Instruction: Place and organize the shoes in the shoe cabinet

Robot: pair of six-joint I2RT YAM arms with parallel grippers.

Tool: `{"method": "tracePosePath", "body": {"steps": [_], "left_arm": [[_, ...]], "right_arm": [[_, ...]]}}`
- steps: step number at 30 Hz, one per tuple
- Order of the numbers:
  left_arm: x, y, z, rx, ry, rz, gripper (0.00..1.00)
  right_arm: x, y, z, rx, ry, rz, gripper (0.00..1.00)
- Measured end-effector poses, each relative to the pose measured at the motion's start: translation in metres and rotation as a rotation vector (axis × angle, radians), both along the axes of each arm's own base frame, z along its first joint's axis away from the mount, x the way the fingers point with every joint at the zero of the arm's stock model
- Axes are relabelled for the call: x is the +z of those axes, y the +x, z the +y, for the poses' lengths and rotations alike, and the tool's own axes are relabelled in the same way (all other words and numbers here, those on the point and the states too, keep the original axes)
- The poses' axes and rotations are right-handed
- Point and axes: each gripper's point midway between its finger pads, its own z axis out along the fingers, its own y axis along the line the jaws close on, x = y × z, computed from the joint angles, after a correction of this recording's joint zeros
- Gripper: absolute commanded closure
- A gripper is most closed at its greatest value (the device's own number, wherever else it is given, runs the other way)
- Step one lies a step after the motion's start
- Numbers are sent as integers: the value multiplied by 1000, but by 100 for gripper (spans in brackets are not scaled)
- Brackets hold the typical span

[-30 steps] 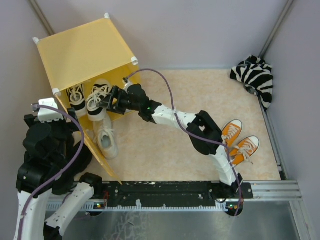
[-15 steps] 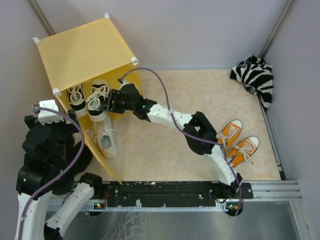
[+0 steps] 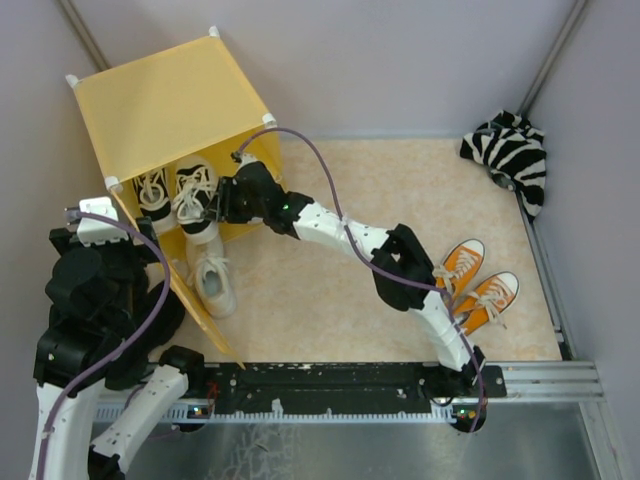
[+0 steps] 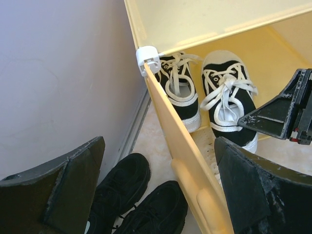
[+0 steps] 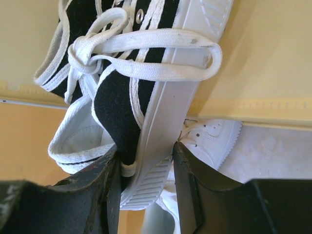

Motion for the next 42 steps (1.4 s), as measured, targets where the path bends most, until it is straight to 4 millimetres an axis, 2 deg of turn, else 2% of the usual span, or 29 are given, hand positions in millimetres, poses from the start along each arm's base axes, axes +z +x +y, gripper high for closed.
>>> {"method": "tracePosePath", "body": {"steps": [6,8,10,12,16,24,36,42], "left_arm": [[-1,2,-1,-3,1,6,1],[-2,3,-2,-4,2,7,1],[-2,3,-2,-3,2,9,1],[-1,4,-2,-3,0,5,1],[6,5,-2,-1,-13,-25,0],[2,8,-3,-1,-7,-5,1],[-7,14,-6,-9,5,40,1],[-5,10,-4,-2,8,45,1]], "right_arm": [[14,2,-6,1,-13,-23,77],[27,5,-7,2,0,-30,80],[45,11,-6,5,37,-40,80],[55,17,-4,5,55,-52,80],[59,26,7,9,80,-81,79],[50,30,31,59,150,-154,70],[39,45,32,4,159,-241,39],[31,45,33,7,160,-253,33]]}}
